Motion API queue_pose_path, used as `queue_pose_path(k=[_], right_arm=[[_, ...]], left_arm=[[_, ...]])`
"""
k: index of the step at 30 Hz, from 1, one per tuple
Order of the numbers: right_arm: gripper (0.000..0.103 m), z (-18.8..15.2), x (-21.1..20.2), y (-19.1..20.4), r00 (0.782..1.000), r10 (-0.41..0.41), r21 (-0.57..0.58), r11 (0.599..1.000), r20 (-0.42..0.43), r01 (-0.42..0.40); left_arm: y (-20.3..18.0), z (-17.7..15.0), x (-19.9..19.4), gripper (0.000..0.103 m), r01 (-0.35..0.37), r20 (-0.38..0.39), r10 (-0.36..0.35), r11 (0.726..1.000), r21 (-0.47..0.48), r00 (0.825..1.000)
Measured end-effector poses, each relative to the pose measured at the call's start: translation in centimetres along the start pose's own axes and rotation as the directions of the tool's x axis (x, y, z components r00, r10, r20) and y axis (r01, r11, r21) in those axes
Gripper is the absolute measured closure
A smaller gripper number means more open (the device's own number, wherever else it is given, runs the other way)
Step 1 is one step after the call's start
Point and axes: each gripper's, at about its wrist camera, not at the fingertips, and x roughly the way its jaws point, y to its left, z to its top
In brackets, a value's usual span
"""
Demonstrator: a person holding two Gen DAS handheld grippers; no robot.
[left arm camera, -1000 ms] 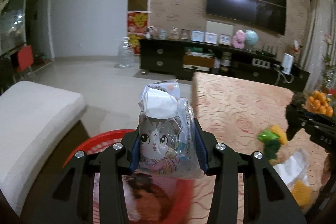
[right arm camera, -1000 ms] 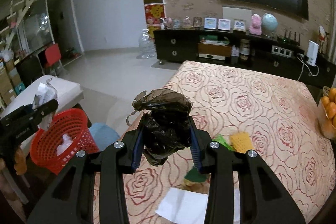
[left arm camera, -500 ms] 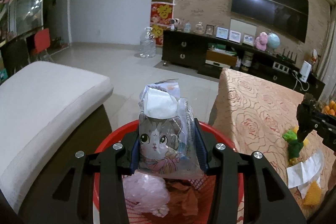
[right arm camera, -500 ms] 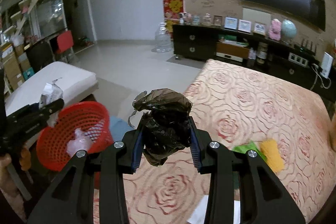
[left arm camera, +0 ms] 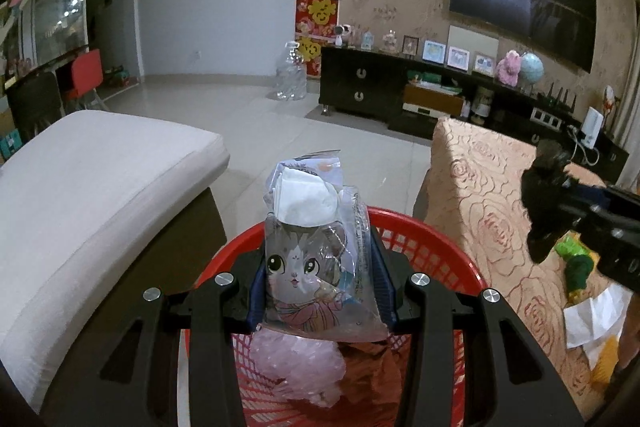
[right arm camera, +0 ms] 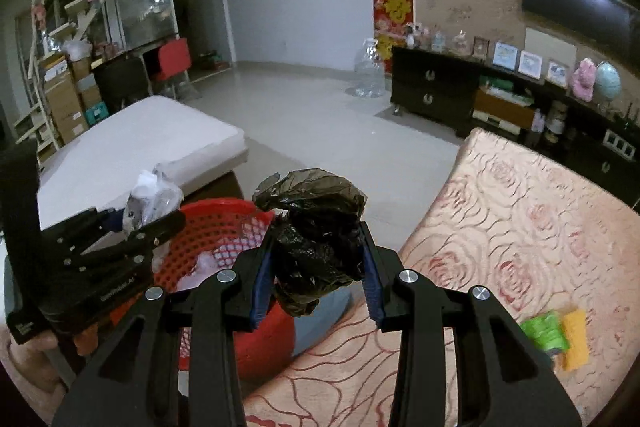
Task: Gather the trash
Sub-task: 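Carry the cat-print bag and black bag over the red wastebasket with both grippers, then open the left gripper and the right gripper over the wastebasket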
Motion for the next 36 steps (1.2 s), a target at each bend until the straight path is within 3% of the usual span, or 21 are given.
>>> queue_pose_path(k=[19, 24, 31, 36], right_arm=[[0.064, -0.9, 3.1, 3.4, 0.991, 0.106, -0.022, 0.994, -0.084, -0.108], [0.045, -1.1, 3.2, 3.5, 0.989, 0.116, -0.012, 0.993, -0.090, -0.118], [0.042, -1.0, 2.5, 2.6, 0.992, 0.104, 0.013, 0.995, -0.074, -0.103], [0.041, -0.8, 1.7, 1.6, 0.995, 0.084, 0.033, 0.996, -0.054, -0.083]], left_arm=[[1.2, -1.2, 1.6, 0.060, -0.020, -0.087, 0.021, 1.000, 0.008, 0.996], [1.6, -1.2, 1.5, 0.046, -0.013, -0.093, 0.012, 1.000, -0.006, 0.996], [1.6, -1.1, 0.9, 0.029, -0.017, -0.056, 0.016, 1.000, -0.005, 0.998], [2.1, -0.6, 0.3, 0.026, -0.006, -0.019, 0.005, 0.999, -0.043, 1.000]])
